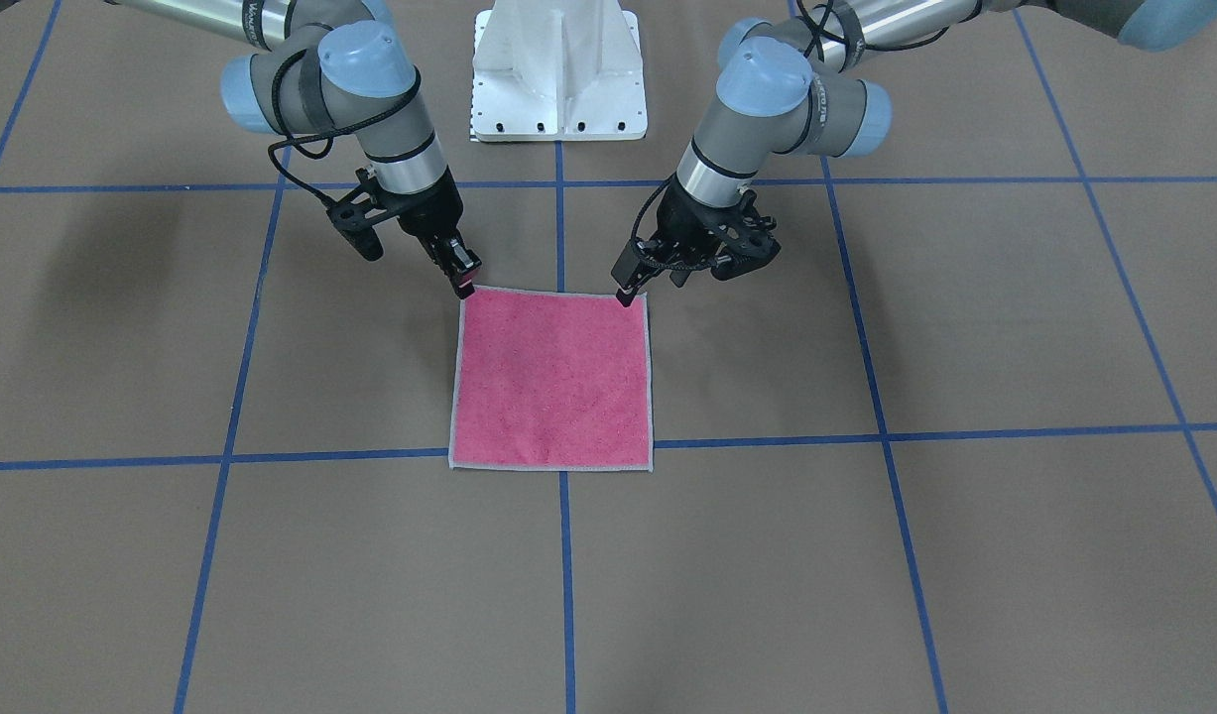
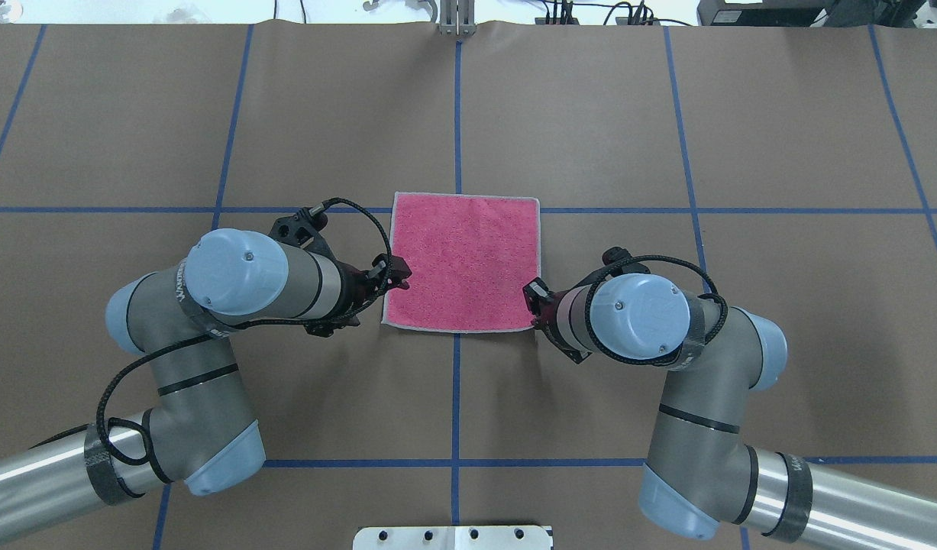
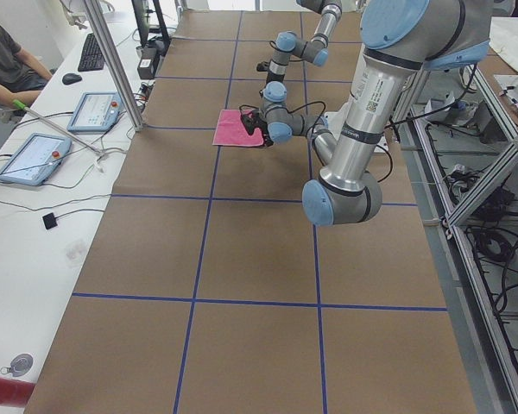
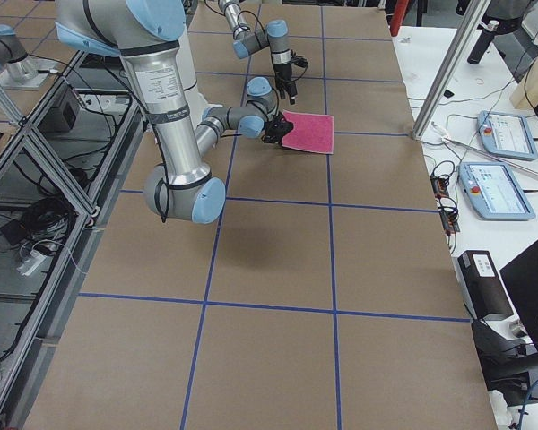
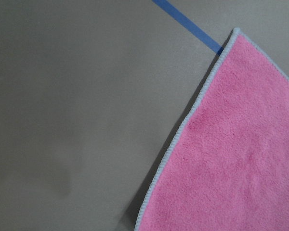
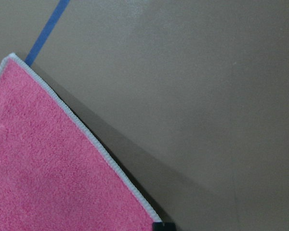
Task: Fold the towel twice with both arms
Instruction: 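Bring the left gripper to the towel's other near corner and grasp both corners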
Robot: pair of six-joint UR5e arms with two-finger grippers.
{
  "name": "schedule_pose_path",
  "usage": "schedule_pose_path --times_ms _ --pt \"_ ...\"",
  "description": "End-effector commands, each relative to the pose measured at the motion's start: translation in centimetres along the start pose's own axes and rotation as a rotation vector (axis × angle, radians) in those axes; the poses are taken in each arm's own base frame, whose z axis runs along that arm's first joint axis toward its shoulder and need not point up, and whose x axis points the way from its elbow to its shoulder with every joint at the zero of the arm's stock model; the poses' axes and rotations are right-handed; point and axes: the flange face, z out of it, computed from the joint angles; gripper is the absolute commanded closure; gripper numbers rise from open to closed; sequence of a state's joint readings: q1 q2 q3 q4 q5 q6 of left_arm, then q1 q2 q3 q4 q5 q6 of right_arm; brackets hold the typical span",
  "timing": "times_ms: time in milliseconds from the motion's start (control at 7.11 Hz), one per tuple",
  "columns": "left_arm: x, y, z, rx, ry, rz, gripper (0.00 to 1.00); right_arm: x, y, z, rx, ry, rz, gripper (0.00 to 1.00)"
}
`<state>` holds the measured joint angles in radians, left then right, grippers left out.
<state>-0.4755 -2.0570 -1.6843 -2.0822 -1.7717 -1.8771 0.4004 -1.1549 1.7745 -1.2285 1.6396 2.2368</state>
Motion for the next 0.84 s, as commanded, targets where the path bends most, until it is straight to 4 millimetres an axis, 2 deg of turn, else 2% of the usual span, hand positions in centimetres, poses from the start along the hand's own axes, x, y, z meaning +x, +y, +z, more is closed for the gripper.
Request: schedule_pose_path --times_ms 0,281,562,703 --pt "-0.4 0.4 0.8 -0.005 0.000 -0.020 0.02 0.0 0.0 0.0 -0.001 0.001 -0.002 1.00" --pt "-0.8 1.8 1.3 -0.024 -0.010 -0.012 0.07 0.0 0.1 0.0 -0.004 0.001 -0.008 1.00" --pt "-1.0 2.3 1.7 -0.028 -0.017 -0.010 0.24 -0.1 0.2 -0.2 -0.010 0.002 -0.008 1.00" --pt "-1.0 2.3 1.8 -0.028 -0.018 -0.010 0.29 -0.1 0.1 -0.3 -0.010 0.000 -0.008 1.00"
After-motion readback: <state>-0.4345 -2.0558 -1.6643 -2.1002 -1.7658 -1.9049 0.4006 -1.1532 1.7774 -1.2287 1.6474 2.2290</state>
